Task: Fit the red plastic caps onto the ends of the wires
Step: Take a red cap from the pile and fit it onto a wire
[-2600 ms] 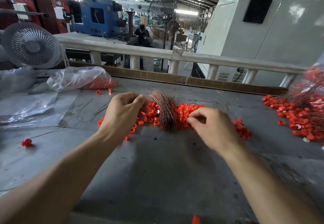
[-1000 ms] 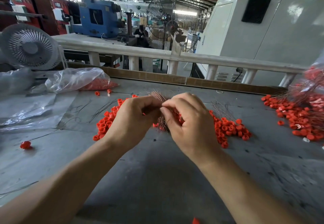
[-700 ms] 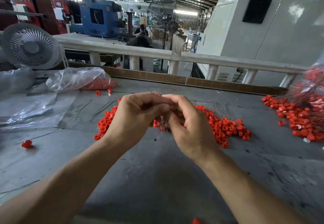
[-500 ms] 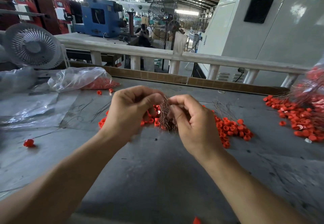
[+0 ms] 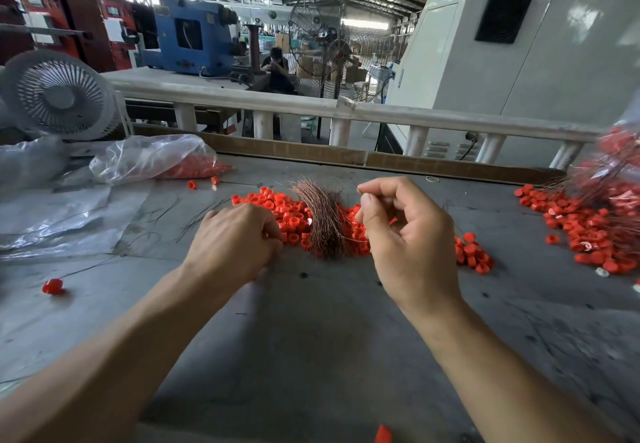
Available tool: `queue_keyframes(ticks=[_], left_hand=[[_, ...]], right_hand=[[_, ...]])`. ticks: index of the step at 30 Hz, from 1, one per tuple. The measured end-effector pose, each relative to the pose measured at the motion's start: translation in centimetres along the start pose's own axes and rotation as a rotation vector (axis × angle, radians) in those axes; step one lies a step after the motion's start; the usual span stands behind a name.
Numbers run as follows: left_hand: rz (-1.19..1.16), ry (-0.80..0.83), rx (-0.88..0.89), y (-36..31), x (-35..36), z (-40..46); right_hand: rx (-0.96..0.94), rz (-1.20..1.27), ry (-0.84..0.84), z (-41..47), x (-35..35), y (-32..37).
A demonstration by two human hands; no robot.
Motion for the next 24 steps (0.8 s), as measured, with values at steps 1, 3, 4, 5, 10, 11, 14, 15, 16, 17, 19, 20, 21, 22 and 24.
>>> queue_keyframes(ticks=[1, 3, 4, 5, 10, 11, 14, 15, 16, 17, 19, 20, 21, 22, 24], left_hand=[[0.017, -0.004, 0.004, 0.0, 0.0, 0.0], [0.052, -0.021, 0.012, -0.1, 0.0, 0.2], [0.069, -0.03, 0.02, -0.2, 0.0, 0.2], [0.074, -0.035, 0.026, -0.3, 0.1, 0.3], [0.05, -0.041, 0.032, -0.3, 0.3, 0.3], [0.049, -0.034, 0.035, -0.3, 0.5, 0.2], [0.062, -0.014, 0.053, -0.5, 0.8, 0.1], [0.071, -0.012, 0.06, -0.6, 0.9, 0.1], [0.077, -0.014, 0.066, -0.7, 0.9, 0.0], [0.081, -0.019, 0.071, -0.9, 0.8, 0.0], [0.085, -0.021, 0.082, -1.1, 0.7, -0.1], [0.086, -0.02, 0.088, -1.2, 0.7, -0.1], [0.087, -0.021, 0.093, -1.3, 0.7, -0.2], [0.083, -0.026, 0.099, -1.5, 0.6, -0.2], [0.062, -0.04, 0.111, -1.6, 0.4, -0.2]], right_hand=[[0.002, 0.001, 0.003, 0.0, 0.1, 0.0], [0.014, 0.001, 0.008, -0.1, 0.2, 0.0], [0.023, 0.0, 0.01, -0.1, 0.2, -0.1], [0.032, -0.001, 0.013, -0.2, 0.2, -0.2], [0.04, -0.004, 0.026, -0.3, 0.6, -0.2], [0.044, -0.001, 0.026, -0.3, 0.6, -0.3], [0.058, 0.011, 0.035, -0.4, 0.8, -0.6], [0.058, 0.008, 0.042, -0.5, 0.9, -0.6], [0.059, 0.008, 0.047, -0.5, 1.1, -0.7], [0.059, 0.008, 0.051, -0.5, 1.2, -0.7], [0.052, 0.007, 0.057, -0.5, 1.3, -0.7], [0.049, 0.005, 0.06, -0.6, 1.3, -0.7], [0.046, 0.005, 0.061, -0.6, 1.4, -0.7], [0.044, 0.006, 0.062, -0.6, 1.4, -0.7], [0.044, 0.005, 0.063, -0.6, 1.4, -0.7]])
Point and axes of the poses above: each hand's wrist, its own z-axis towards the middle knuckle, its own x-axis out of the palm, y = z × x, the point moved 10 cm from there along z, towards the middle knuckle, and after that the axes turned 15 degrees about z, right-handed, at the moved point
